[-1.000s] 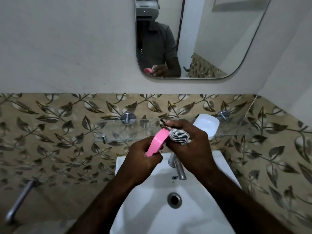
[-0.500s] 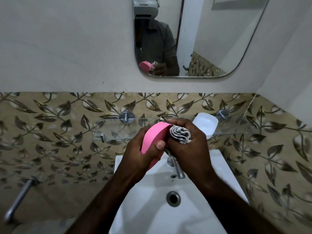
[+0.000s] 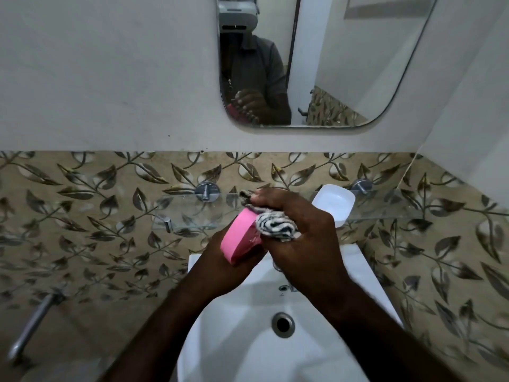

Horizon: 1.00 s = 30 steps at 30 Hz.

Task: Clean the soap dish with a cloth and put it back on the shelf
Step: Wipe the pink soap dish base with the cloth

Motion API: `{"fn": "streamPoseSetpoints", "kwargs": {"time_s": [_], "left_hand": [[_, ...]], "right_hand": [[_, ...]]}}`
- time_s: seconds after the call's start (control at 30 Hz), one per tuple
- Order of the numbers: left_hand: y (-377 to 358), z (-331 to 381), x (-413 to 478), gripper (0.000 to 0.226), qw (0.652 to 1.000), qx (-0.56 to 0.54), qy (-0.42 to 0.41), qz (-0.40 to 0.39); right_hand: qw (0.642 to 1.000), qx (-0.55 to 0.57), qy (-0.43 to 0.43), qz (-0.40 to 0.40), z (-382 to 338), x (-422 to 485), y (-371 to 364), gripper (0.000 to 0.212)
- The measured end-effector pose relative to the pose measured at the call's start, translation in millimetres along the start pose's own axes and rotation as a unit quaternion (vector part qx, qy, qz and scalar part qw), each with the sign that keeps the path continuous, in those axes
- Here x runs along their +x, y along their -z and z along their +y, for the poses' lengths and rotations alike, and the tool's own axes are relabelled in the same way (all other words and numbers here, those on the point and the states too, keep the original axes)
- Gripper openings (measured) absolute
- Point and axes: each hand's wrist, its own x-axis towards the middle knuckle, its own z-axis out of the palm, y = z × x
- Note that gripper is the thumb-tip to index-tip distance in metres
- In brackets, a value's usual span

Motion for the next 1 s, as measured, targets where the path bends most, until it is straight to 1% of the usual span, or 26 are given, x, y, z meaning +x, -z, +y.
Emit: {"fn": "streamPoseSetpoints", "kwargs": {"time_s": [0.03,0.07,0.1,0.13,0.17,0.2,0.27,0.3,0.33,0.37,0.4,0.47,0.5,0.53,0.57,0.6,0.67,0.7,0.73,0.8,0.87,0.9,0.93,1.0], "left_hand": [[0,1,-2,0.029,0.999,0.033,-0.03,-0.005],[0,1,-3,0.024,0.997,0.044,-0.057,-0.008],[-1,3,-5,0.017,0.997,0.029,-0.071,-0.016],[0,5,-8,0.018,0.997,0.001,-0.075,-0.027],[2,4,-10,0.034,0.996,-0.05,-0.058,-0.044],[3,5,-12,0.048,0.99,-0.11,-0.032,-0.078],[5,7,-15,0.066,0.96,-0.228,0.008,-0.164],[7,8,-15,0.071,0.943,-0.272,0.017,-0.189],[7,10,-16,0.068,0.922,-0.326,0.02,-0.208],[6,9,-17,0.058,0.896,-0.382,0.008,-0.228],[5,6,-17,0.047,0.87,-0.435,-0.011,-0.231],[10,9,-17,0.036,0.872,-0.449,-0.002,-0.194],[8,9,-18,0.038,0.89,-0.42,0.003,-0.176],[6,13,-18,0.048,0.916,-0.378,0.01,-0.137],[8,13,-17,0.064,0.94,-0.326,0.022,-0.096],[9,12,-14,0.079,0.954,-0.285,0.026,-0.083],[10,11,-12,0.1,0.972,-0.219,0.01,-0.09],[10,11,-12,0.11,0.975,-0.202,0.016,-0.096],[10,10,-11,0.123,0.974,-0.199,0.036,-0.098],[12,7,-9,0.141,0.973,-0.203,0.054,-0.097],[15,6,-10,0.145,0.971,-0.209,0.051,-0.103],[16,6,-11,0.144,0.971,-0.209,0.047,-0.106],[16,6,-13,0.141,0.971,-0.209,0.041,-0.106],[16,12,-16,0.138,0.972,-0.207,0.028,-0.103]], "right_hand": [[0.998,-0.029,0.059,-0.017,-2,0,-1,0.049],[0.992,-0.055,0.104,-0.033,-3,1,-2,0.048],[0.989,-0.073,0.125,-0.041,-2,2,-3,0.046],[0.989,-0.078,0.122,-0.042,-1,4,-2,0.046],[0.991,-0.077,0.107,-0.036,2,4,-1,0.048],[0.992,-0.076,0.095,-0.029,5,4,0,0.051],[0.991,-0.09,0.097,-0.028,11,2,3,0.053],[0.988,-0.1,0.11,-0.033,12,1,3,0.053],[0.985,-0.106,0.129,-0.039,13,0,2,0.05],[0.981,-0.108,0.15,-0.049,12,-2,0,0.046],[0.977,-0.11,0.17,-0.06,11,-3,-3,0.04],[0.97,-0.116,0.196,-0.08,7,-6,-6,0.035],[0.968,-0.119,0.203,-0.088,6,-7,-6,0.033],[0.967,-0.123,0.205,-0.094,7,-7,-4,0.032],[0.967,-0.125,0.2,-0.098,10,-8,-1,0.031],[0.971,-0.123,0.181,-0.099,14,-8,2,0.032],[0.988,-0.102,0.087,-0.078,22,-5,8,0.037],[0.993,-0.089,0.04,-0.07,23,-4,10,0.038],[0.994,-0.083,0.025,-0.07,23,-3,9,0.039],[0.99,-0.078,0.072,-0.09,15,-6,6,0.035],[0.983,-0.07,0.122,-0.114,8,-11,6,0.034],[0.982,-0.067,0.13,-0.124,9,-11,7,0.035],[0.983,-0.061,0.121,-0.126,13,-10,9,0.038],[0.993,-0.046,0.05,-0.1,22,-6,12,0.043]]}}
